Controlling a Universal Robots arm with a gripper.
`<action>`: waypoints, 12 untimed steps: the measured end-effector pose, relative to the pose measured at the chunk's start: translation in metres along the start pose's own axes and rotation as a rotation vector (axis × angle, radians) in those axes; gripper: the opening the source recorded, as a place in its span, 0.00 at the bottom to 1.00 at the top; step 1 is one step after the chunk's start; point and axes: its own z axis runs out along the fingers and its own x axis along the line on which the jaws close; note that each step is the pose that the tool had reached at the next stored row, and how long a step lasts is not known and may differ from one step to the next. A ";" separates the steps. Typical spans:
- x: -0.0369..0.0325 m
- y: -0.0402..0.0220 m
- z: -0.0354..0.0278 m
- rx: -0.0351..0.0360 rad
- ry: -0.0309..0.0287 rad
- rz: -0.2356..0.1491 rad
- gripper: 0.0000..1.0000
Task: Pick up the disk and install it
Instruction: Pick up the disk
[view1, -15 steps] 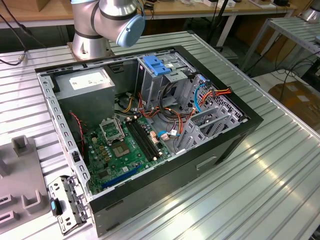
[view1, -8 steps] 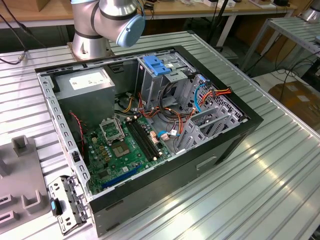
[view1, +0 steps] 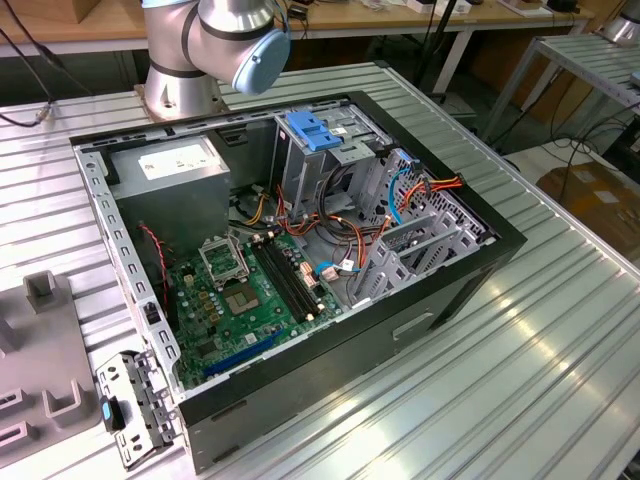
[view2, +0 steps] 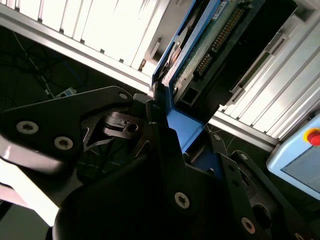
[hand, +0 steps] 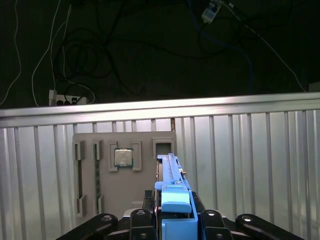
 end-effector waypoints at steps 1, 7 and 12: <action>0.0000 0.0000 -0.0007 0.0000 0.0000 0.000 0.37; 0.0000 0.0000 -0.0042 0.0000 0.0002 0.000 0.37; -0.0001 -0.0001 -0.0085 0.0002 0.0033 0.000 0.37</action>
